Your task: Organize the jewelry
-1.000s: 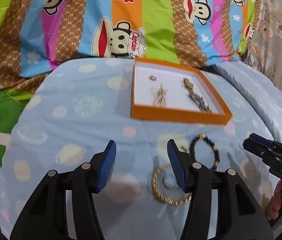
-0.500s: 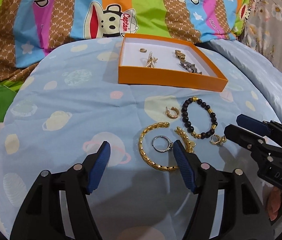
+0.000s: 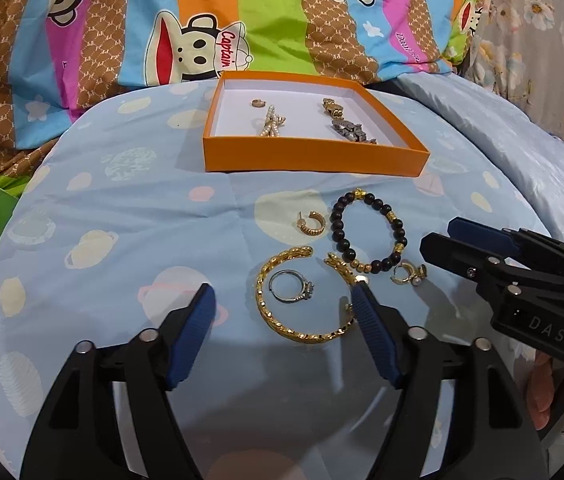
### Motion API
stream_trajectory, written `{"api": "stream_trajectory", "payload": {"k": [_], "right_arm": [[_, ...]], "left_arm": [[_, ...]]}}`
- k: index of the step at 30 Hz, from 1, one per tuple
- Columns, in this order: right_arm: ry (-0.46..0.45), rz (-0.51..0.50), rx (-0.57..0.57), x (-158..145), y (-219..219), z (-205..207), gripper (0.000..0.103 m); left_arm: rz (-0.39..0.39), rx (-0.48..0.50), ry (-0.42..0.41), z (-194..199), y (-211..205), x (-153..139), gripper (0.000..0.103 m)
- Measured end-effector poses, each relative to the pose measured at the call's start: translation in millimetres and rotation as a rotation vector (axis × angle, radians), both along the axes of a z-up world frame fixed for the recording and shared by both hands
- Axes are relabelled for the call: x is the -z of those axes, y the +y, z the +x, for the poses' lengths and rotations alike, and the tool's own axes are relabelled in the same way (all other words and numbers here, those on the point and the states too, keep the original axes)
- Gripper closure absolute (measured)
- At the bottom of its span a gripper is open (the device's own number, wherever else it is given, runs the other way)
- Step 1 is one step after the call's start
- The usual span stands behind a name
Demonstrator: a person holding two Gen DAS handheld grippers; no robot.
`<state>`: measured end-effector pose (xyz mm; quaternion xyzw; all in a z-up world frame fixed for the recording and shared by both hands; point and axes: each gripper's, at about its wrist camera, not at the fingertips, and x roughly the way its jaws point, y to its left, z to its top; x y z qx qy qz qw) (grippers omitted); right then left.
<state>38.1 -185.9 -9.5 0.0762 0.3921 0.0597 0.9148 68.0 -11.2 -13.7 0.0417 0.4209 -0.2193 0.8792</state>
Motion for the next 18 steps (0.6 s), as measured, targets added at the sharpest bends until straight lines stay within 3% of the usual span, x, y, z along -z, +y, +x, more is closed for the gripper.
{"api": "stream_trajectory", "payload": {"k": [8, 13, 18], "right_arm": [[-0.002, 0.001, -0.017, -1.1, 2.2, -2.5, 0.058], [-0.026, 0.004, -0.129, -4.9, 19.6, -10.8, 0.058], [-0.044, -0.073, -0.255, -4.1, 52.2, -19.1, 0.073]], "left_arm": [[0.030, 0.054, -0.024, -11.2, -6.8, -1.7, 0.028], [0.051, 0.079, 0.000, -17.6, -3.0, 3.2, 0.028], [0.013, -0.018, 0.002, -19.4, 33.3, -0.1, 0.027]]}}
